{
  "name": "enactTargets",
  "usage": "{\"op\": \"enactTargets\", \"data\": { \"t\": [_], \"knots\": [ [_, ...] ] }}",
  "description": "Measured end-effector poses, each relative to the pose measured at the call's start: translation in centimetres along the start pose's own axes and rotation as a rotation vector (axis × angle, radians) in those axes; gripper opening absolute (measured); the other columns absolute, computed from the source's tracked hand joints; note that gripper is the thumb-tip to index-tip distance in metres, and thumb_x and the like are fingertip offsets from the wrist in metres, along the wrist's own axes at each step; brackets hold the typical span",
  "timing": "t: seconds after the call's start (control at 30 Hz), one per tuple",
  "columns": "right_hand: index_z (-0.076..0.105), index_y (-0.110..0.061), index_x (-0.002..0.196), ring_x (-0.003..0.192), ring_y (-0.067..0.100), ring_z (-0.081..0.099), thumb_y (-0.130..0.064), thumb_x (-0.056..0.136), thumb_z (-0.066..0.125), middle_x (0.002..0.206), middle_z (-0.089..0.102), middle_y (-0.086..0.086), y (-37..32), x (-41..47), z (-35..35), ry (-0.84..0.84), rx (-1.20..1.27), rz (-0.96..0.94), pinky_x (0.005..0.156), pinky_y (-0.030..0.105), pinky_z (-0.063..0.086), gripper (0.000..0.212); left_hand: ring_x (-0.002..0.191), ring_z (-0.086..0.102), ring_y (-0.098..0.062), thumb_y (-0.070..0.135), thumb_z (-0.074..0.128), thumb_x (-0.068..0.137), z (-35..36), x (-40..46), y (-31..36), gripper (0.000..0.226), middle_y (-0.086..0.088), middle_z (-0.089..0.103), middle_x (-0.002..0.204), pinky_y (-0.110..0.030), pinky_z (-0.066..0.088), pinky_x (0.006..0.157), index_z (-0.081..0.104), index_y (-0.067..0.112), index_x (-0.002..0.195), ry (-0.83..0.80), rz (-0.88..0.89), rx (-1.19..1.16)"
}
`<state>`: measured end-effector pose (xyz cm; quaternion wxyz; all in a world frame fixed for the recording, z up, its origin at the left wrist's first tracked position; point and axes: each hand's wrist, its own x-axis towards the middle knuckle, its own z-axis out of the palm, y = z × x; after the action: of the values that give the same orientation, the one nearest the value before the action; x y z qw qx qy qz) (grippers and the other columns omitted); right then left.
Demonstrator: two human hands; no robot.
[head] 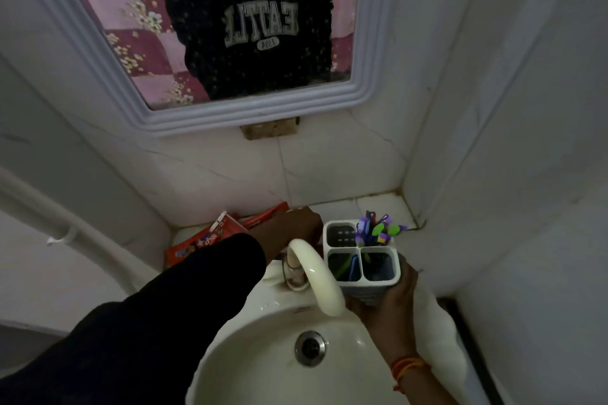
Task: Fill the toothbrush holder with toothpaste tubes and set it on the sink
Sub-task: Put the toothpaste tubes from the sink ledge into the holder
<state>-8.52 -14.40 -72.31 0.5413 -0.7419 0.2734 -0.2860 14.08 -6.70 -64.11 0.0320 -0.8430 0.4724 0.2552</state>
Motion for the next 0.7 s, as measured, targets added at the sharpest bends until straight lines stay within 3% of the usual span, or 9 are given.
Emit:
{"op": "enactTargets", "data": {
  "t": [0.03,0.1,0.17,0.23,0.3,0.37,0.47,0.6,0.7],
  "knots": [
    [0.030,-0.058,0.131,0.124,0.003,0.054,-0.020,0.048,0.103,0.134,0.044,-0.024,-0.1,0.0,-0.2,-0.015,0.010,0.045,0.101,0.025,0.053,0.117,0.072,0.072,-0.022,0.035,0.069,0.084,0.2,0.1,-0.2,0.026,-0.008,0.074,0.080,-0.032,0.057,0.068,0.073,0.009,0.085,0.018,0.018,-0.014],
    [0.028,-0.064,0.124,0.118,0.008,0.055,-0.025,0.055,0.099,0.124,0.048,-0.026,-0.5,0.0,-0.5,-0.045,-0.045,0.096,0.100,0.033,0.052,0.107,0.065,0.070,-0.021,0.036,0.069,0.078,0.4,0.5,-0.7,0.026,-0.005,0.072,0.071,-0.036,0.060,0.068,0.071,0.010,0.075,0.036,0.049,-0.065],
    [0.037,-0.052,0.127,0.119,0.012,0.057,-0.026,0.051,0.101,0.124,0.055,-0.019,-0.4,0.3,-0.8,-0.072,0.022,0.110,0.097,0.048,0.056,0.102,0.071,0.069,-0.021,0.028,0.072,0.078,0.0,0.9,-1.0,0.019,-0.005,0.073,0.076,-0.037,0.059,0.073,0.071,0.009,0.078,0.001,0.040,-0.151],
    [0.043,-0.035,0.136,0.125,0.019,0.059,-0.033,0.043,0.104,0.135,0.057,-0.009,0.0,0.7,-1.4,-0.071,0.063,0.126,0.089,0.058,0.059,0.112,0.080,0.069,-0.024,0.020,0.073,0.079,-0.7,1.4,-1.3,0.015,-0.008,0.073,0.082,-0.037,0.056,0.079,0.070,0.005,0.081,0.043,0.038,-0.251],
    [0.043,-0.036,0.138,0.127,0.022,0.059,-0.035,0.044,0.103,0.138,0.057,-0.007,-0.1,0.7,-1.5,-0.098,0.044,0.111,0.088,0.052,0.061,0.112,0.069,0.065,-0.020,0.014,0.076,0.079,-1.5,1.4,-1.5,0.018,-0.003,0.066,0.069,-0.039,0.056,0.078,0.062,0.006,0.072,0.194,0.050,-0.352],
    [0.042,-0.040,0.138,0.127,0.020,0.060,-0.027,0.047,0.102,0.138,0.058,-0.011,-0.2,0.8,-1.4,-0.119,0.072,0.104,0.087,0.047,0.062,0.110,0.068,0.067,-0.017,0.007,0.082,0.075,-2.6,0.9,-1.4,0.021,-0.004,0.068,0.072,-0.041,0.059,0.075,0.062,0.008,0.078,0.318,0.048,-0.535],
    [0.054,-0.051,0.127,0.117,0.015,0.065,0.011,0.066,0.088,0.125,0.066,-0.018,-0.9,0.9,-1.7,-0.122,0.115,0.097,0.070,0.042,0.065,0.094,0.085,0.073,-0.013,0.009,0.084,0.076,-4.8,-0.9,-0.2,0.035,-0.007,0.077,0.094,-0.016,0.058,0.073,0.067,0.014,0.106,0.469,0.073,-0.707],
    [0.061,-0.047,0.126,0.114,0.022,0.067,0.001,0.079,0.081,0.125,0.069,-0.006,-1.5,0.9,-2.2,-0.142,0.093,0.103,0.071,0.049,0.064,0.070,0.091,0.074,-0.005,0.016,0.080,0.083,-7.8,-4.9,3.3,0.026,0.002,0.078,0.101,-0.019,0.057,0.086,0.077,0.015,0.109,0.742,0.199,-0.658],
    [0.053,-0.037,0.135,0.110,0.007,0.068,0.002,0.070,0.088,0.124,0.068,-0.006,-1.8,0.7,-2.7,-0.160,0.101,0.175,0.079,0.036,0.063,0.084,0.086,0.075,-0.004,0.018,0.079,0.084,-9.3,-8.1,6.3,0.025,0.001,0.079,0.099,-0.022,0.059,0.087,0.077,0.016,0.109,0.758,0.286,-0.628]
  ]
}}
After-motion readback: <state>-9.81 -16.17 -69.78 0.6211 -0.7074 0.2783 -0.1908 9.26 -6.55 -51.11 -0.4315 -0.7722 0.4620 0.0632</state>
